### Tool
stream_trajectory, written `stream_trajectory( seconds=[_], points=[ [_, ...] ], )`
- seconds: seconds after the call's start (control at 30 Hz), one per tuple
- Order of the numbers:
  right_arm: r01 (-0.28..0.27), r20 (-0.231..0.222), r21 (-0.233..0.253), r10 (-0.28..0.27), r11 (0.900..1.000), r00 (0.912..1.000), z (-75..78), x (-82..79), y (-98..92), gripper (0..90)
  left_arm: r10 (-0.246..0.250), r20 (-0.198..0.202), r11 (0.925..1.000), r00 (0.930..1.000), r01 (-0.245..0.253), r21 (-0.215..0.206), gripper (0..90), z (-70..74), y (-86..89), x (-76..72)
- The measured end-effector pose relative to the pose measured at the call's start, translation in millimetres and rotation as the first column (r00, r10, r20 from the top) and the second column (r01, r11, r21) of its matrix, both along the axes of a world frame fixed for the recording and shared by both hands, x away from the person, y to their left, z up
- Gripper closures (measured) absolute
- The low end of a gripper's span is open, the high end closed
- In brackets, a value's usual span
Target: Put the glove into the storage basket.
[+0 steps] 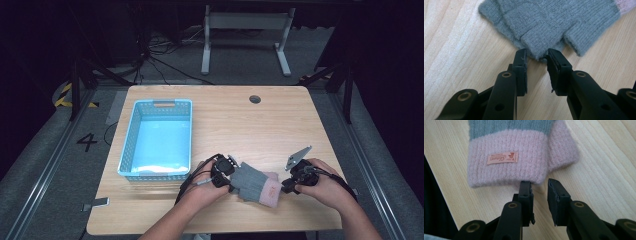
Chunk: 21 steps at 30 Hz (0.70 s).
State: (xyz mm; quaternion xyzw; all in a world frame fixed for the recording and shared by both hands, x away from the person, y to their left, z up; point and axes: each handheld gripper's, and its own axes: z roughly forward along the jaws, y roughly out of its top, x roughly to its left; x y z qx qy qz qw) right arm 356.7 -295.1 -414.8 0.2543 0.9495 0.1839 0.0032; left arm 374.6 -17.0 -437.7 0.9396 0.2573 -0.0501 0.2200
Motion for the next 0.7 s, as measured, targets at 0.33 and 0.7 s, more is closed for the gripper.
stream_trajectory(
  seconds=[0.33,0.7],
  points=[
    [-0.006,0.003,0.001,0.006,1.000,1.0000,-0.1,-1.4,2.5,78.1,-0.009,0.037,0.9999,0.9993,0.009,0.015,84.9,3.7,-4.5,-3.7],
    [0.014,-0.003,0.032,-0.014,0.999,0.9999,8.7,-2.6,-0.6,88.3,-0.012,0.056,0.9999,0.9983,0.012,-0.004,86.7,12.5,-2.1,-9.7]
  ],
)
